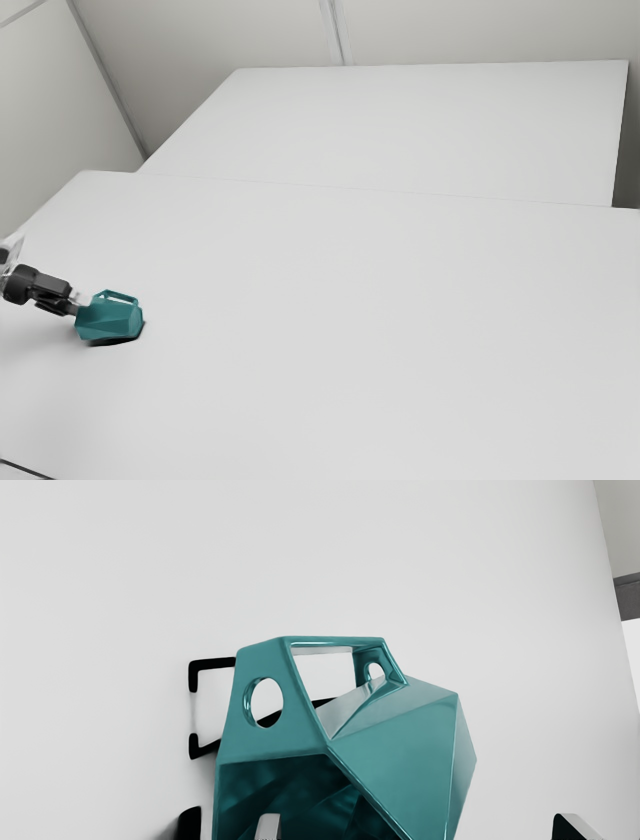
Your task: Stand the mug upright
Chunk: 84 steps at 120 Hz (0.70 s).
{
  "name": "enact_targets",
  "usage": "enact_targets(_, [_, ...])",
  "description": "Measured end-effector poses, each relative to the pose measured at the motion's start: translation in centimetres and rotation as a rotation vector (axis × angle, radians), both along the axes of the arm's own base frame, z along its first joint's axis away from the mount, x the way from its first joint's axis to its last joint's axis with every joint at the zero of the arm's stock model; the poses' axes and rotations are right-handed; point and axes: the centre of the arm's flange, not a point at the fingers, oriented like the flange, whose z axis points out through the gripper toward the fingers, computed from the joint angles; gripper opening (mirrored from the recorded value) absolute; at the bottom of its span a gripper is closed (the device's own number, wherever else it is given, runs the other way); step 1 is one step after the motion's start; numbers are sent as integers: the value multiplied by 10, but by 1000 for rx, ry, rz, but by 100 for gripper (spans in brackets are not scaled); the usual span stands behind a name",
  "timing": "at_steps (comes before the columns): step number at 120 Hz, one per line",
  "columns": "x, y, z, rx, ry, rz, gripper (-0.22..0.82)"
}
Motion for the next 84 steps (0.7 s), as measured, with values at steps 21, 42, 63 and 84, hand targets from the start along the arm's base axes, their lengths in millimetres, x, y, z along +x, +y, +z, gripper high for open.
enact_targets(21, [3,-3,-1,-4,-1,-4,43])
enact_targets(42, [3,-3,-4,-9,1,-4,28])
enact_targets(63, [5,-6,-5,-16,-2,-11,14])
enact_targets(84, [8,-10,-1,-22,-13,-23,4])
